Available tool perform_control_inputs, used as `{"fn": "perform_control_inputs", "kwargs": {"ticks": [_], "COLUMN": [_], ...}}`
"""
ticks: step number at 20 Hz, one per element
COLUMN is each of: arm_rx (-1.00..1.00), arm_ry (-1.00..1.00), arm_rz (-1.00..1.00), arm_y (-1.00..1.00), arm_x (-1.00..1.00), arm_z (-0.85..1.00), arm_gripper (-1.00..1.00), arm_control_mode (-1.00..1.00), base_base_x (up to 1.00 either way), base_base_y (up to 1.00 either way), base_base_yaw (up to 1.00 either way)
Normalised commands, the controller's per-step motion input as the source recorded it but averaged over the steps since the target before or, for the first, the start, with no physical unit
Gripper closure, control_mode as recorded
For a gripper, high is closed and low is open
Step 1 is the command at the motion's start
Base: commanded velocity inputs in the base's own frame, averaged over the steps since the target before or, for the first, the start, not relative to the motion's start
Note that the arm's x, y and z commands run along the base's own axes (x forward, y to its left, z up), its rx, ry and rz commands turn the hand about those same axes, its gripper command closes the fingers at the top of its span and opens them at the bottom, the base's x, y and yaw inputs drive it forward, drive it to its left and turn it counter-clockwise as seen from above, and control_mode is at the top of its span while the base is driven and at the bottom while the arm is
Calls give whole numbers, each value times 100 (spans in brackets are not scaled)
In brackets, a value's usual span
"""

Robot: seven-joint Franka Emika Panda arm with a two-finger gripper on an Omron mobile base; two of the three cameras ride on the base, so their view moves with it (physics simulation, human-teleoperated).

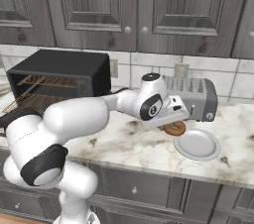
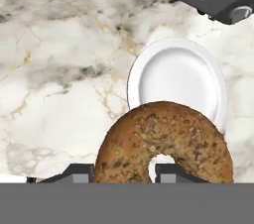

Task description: Pick up the bagel from the plate, place it on the toaster oven rack, close the door, and set the timer.

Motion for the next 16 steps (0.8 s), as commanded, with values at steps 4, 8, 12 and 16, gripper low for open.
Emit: {"fn": "perform_control_inputs", "kwargs": {"ticks": [4, 8, 12, 16], "arm_rx": [0, 0, 0, 0], "arm_ry": [15, 16, 12, 12], "arm_rz": [14, 13, 13, 14], "arm_y": [100, 100, 95, 91], "arm_x": [-3, -4, -18, -16], "arm_z": [20, 3, 0, 0], "arm_gripper": [100, 100, 100, 100], "arm_control_mode": [-100, -100, -100, -100], "base_base_x": [0, 0, 0, 0], "base_base_y": [0, 0, 0, 0], "base_base_yaw": [0, 0, 0, 0]}}
